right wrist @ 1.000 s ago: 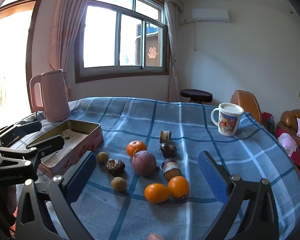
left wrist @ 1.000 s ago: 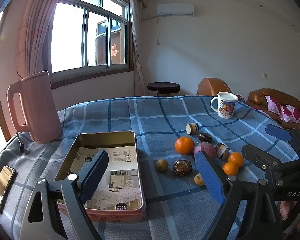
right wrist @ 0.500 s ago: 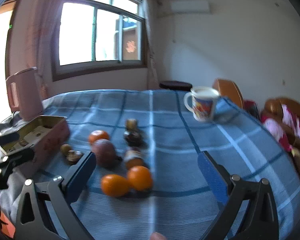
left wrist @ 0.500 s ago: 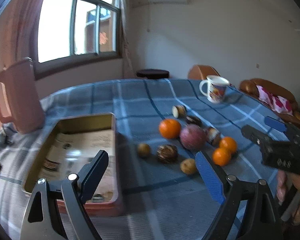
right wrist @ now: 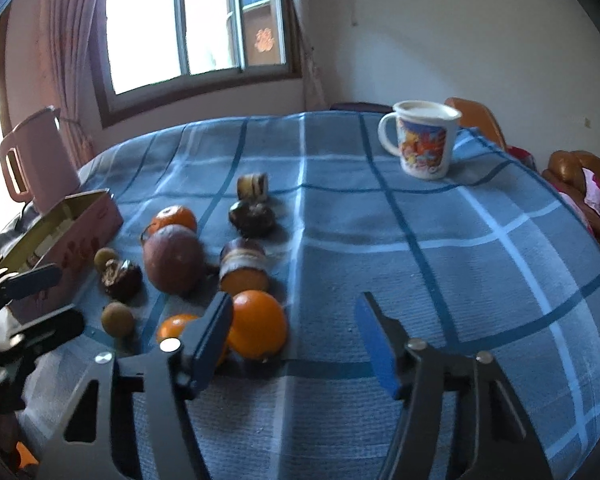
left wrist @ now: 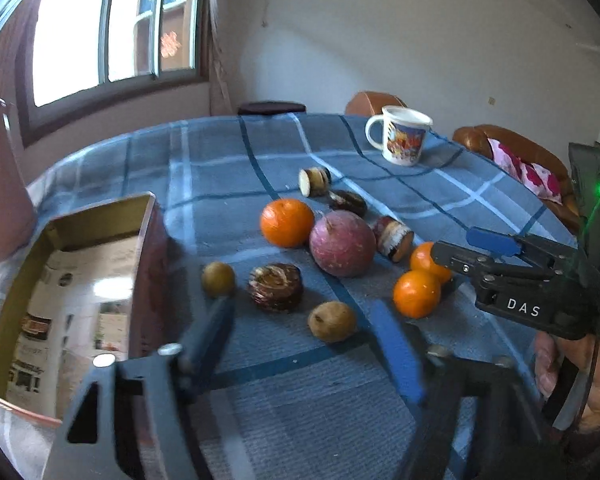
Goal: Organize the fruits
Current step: 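Lower the right gripper onto the orange and close on it while the left gripper approaches the brown kiwi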
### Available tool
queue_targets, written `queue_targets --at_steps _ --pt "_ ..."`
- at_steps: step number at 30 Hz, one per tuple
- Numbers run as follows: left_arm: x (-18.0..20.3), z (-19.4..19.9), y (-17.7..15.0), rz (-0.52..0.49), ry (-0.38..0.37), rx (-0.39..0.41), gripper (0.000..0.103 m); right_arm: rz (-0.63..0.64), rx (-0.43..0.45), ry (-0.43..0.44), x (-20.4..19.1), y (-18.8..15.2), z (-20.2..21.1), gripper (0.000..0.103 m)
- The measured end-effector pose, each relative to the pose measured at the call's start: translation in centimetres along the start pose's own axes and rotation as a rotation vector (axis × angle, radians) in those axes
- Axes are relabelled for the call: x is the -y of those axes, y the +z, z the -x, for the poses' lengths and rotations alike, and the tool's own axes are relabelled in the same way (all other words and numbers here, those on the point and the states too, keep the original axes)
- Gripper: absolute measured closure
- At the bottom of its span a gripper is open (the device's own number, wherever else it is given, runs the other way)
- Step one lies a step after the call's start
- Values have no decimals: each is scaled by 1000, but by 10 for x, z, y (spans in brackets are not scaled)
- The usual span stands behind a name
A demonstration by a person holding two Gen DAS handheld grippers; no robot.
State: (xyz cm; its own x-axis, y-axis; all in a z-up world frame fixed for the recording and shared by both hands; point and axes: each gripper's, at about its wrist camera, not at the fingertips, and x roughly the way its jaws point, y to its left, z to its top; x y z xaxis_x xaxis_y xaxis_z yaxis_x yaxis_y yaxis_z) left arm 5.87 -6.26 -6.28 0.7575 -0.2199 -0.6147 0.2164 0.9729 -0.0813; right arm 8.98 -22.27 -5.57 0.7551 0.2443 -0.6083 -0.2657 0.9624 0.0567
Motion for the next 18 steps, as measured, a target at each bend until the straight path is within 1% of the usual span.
queue_targets --at_steps 1,2,4,6,7,9,10,14,15,18 --pt "1 -4 0 2 -16 -16 44 4 -6 8 -1 0 -1 41" --pt "1 -7 0 3 -25 -27 46 10 -11 25 -2 0 -2 42" --pt "3 -9 0 -2 -35 -39 46 30 -16 48 -4 -1 -2 47" --pt "4 -12 -1 -10 -42 -49 46 53 -11 69 -9 -2 -1 47" --pt "6 -15 -1 -20 -45 -62 46 53 -13 71 -9 -2 -1 49" --pt "8 -20 0 -27 -40 -76 48 30 -33 85 -5 0 -5 52" --pt "8 -21 0 -27 -45 -78 49 10 -44 106 -2 0 -7 54" --pt "11 -28 1 -40 -46 -102 49 -54 -75 181 10 0 -12 55" --pt "11 -30 2 -40 -48 -107 51 -66 -82 192 12 0 -13 55" --pt "8 -36 4 -30 -59 -123 66 -74 -95 206 12 2 -16 56"
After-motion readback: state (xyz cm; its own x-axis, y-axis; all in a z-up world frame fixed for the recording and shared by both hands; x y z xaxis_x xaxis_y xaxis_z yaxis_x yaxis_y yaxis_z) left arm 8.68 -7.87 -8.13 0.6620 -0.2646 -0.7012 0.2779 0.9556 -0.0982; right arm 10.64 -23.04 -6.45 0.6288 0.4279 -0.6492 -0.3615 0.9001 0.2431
